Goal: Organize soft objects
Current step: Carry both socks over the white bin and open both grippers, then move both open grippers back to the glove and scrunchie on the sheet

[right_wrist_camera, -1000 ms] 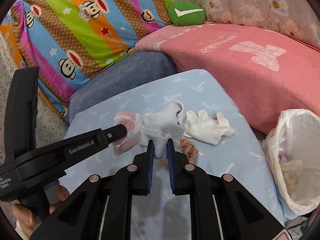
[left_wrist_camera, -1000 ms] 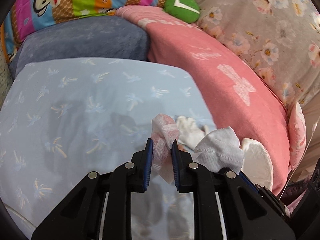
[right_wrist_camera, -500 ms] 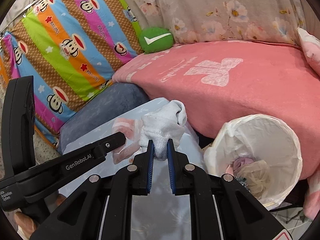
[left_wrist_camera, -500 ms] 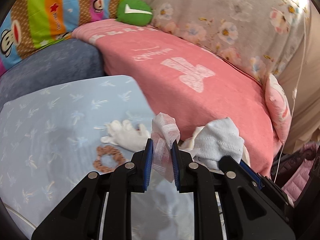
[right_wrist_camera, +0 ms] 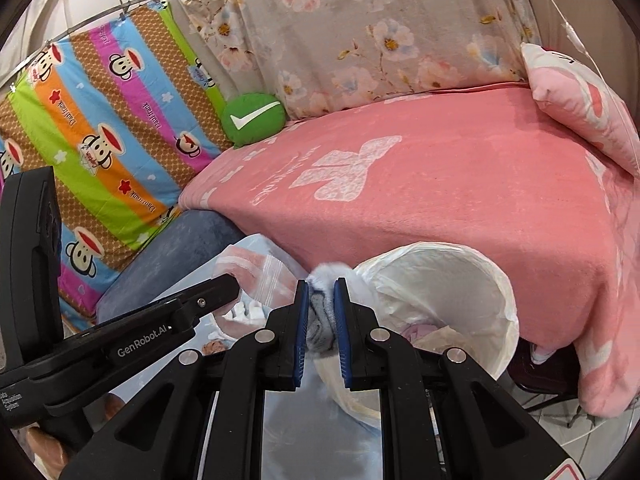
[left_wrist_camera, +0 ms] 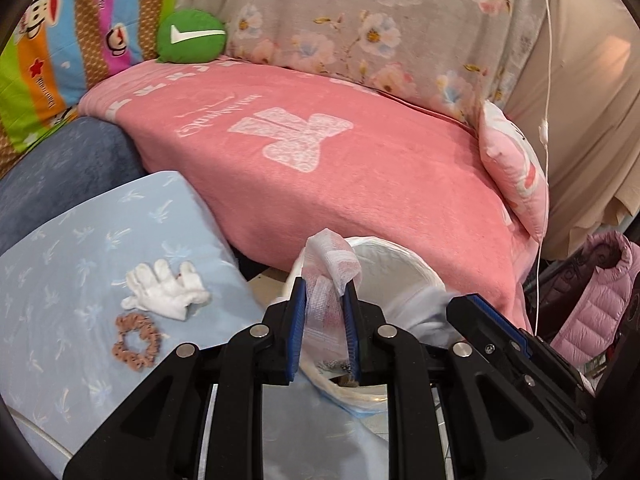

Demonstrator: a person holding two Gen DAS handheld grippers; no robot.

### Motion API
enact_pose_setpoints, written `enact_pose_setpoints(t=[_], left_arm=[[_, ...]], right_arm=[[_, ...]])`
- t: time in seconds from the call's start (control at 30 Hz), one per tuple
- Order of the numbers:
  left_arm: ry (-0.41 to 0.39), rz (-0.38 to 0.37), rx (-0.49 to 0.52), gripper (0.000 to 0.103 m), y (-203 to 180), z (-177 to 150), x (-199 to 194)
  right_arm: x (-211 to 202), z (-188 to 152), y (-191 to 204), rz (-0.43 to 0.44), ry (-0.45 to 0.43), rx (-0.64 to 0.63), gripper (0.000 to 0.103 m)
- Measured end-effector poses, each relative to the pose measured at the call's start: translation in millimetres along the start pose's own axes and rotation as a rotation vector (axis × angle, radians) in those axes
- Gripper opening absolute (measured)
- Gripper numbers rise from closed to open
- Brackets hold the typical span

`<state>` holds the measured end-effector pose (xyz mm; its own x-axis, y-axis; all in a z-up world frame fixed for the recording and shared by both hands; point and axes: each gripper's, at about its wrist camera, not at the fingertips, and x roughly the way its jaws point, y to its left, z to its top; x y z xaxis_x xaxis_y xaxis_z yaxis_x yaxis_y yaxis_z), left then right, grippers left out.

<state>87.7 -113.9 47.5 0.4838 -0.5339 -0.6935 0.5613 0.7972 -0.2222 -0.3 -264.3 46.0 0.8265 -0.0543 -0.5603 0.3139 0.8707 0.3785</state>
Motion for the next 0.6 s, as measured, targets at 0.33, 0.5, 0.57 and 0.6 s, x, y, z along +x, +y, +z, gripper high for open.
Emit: enact_pose_setpoints(t=[0.33,0.5,0.57,0.6], left_arm=[[0.044,-0.043,0.065,0.020,-29,4,26],[0.038,-0.029,0.058,0.052,-32,4,31],[0.027,-0.020,0.061,0.060,-33,4,31],[0.029,-0.017,0.065,0.060,-33,4,32]], right_arm=[[8,2,-36,-0.042,0.003,0.054,0.006],[10,-1,-45,-0.053,0.009,0.073,0.011],[12,-3,-48,-0.053,0.015,0.079,0.012],[12,-3,-48,-0.054,0.017,0.080,0.012]])
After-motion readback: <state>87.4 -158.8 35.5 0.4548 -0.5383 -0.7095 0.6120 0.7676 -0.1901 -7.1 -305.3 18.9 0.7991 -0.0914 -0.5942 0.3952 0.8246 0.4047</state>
